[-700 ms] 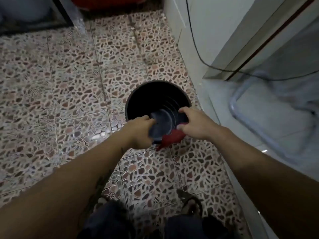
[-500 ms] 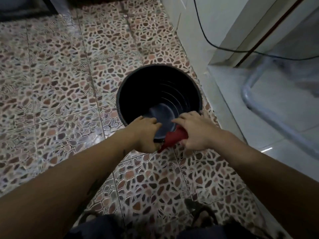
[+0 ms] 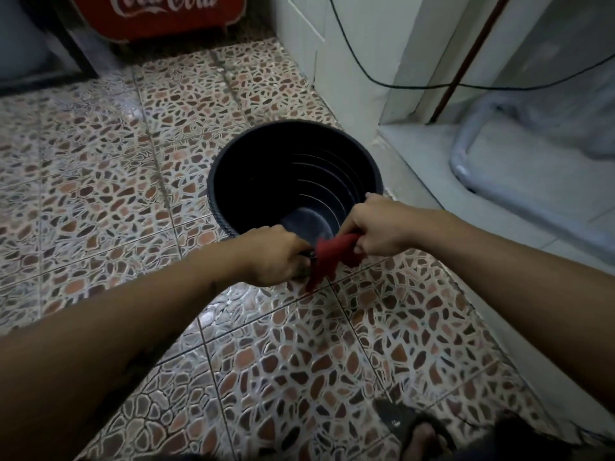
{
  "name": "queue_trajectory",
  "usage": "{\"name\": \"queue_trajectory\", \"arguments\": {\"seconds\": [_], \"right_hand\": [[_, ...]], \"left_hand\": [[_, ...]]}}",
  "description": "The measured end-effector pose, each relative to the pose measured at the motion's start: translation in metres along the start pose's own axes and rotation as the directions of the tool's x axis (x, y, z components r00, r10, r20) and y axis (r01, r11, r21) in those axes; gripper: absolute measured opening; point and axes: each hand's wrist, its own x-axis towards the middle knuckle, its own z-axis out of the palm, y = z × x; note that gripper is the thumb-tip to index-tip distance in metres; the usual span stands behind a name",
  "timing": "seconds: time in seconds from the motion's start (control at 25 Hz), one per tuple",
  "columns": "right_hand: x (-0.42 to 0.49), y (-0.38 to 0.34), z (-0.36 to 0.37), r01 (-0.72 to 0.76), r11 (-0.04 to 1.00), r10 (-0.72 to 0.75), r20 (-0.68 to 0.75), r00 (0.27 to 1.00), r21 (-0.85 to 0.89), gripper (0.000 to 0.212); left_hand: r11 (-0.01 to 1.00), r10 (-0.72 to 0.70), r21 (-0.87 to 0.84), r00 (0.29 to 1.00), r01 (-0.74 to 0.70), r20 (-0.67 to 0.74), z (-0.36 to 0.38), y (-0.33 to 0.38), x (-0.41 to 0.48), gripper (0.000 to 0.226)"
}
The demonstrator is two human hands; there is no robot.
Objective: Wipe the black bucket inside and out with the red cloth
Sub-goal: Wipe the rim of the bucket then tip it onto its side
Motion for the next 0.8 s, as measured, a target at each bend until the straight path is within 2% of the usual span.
{"name": "queue_trajectory", "arguments": {"seconds": [0.12, 0.2, 0.28, 0.32, 0.4, 0.48, 0.52, 0.6, 0.64, 0.72, 0.8], "right_hand": [[-0.018, -0.004, -0.013, -0.033, 0.998, 0.036, -0.068, 0.997, 0.047, 0.031], [-0.033, -0.001, -0.021, -0.042, 0.996, 0.058, -0.208, 0.976, 0.080, 0.030], [-0.050, 0.003, -0.027, -0.082, 0.984, 0.136, -0.382, 0.914, 0.156, 0.028], [-0.058, 0.004, -0.030, -0.107, 0.963, 0.215, -0.464, 0.859, 0.248, 0.027], [-0.072, 0.004, -0.030, -0.109, 0.861, 0.421, -0.577, 0.700, 0.496, 0.026], [-0.083, -0.003, -0.027, -0.049, 0.700, 0.618, -0.569, 0.542, 0.713, 0.027], [-0.087, -0.008, -0.025, -0.012, 0.605, 0.694, -0.519, 0.500, 0.796, 0.025], [-0.094, -0.020, -0.018, 0.020, 0.466, 0.766, -0.415, 0.490, 0.885, 0.025], [-0.096, -0.026, -0.012, 0.005, 0.446, 0.769, -0.386, 0.510, 0.895, 0.025], [-0.096, -0.042, 0.000, -0.040, 0.467, 0.742, -0.367, 0.560, 0.883, 0.019], [-0.093, -0.063, 0.015, -0.075, 0.511, 0.687, -0.355, 0.634, 0.856, 0.015]], "left_hand": [[0.994, -0.076, 0.079, 0.997, 0.079, -0.032, -0.007, 0.012, -0.008, 0.032], [0.988, -0.131, 0.067, 0.984, 0.140, -0.116, -0.011, 0.016, -0.012, 0.029], [0.984, -0.176, -0.017, 0.962, 0.176, -0.209, -0.011, 0.022, -0.018, 0.025], [0.980, -0.197, -0.080, 0.947, 0.183, -0.254, -0.009, 0.027, -0.021, 0.024], [0.952, -0.262, -0.245, 0.904, 0.185, -0.337, -0.004, 0.037, -0.028, 0.030], [0.890, -0.347, -0.428, 0.844, 0.159, -0.409, 0.002, 0.044, -0.034, 0.034], [0.851, -0.390, -0.507, 0.812, 0.138, -0.434, 0.007, 0.045, -0.037, 0.035], [0.778, -0.465, -0.621, 0.751, 0.093, -0.470, 0.018, 0.045, -0.046, 0.033], [0.752, -0.487, -0.656, 0.727, 0.067, -0.484, 0.024, 0.045, -0.050, 0.029], [0.704, -0.511, -0.710, 0.708, 0.018, -0.488, 0.038, 0.046, -0.057, 0.020], [0.644, -0.535, -0.765, 0.711, -0.006, -0.456, 0.051, 0.047, -0.064, 0.020]]}}
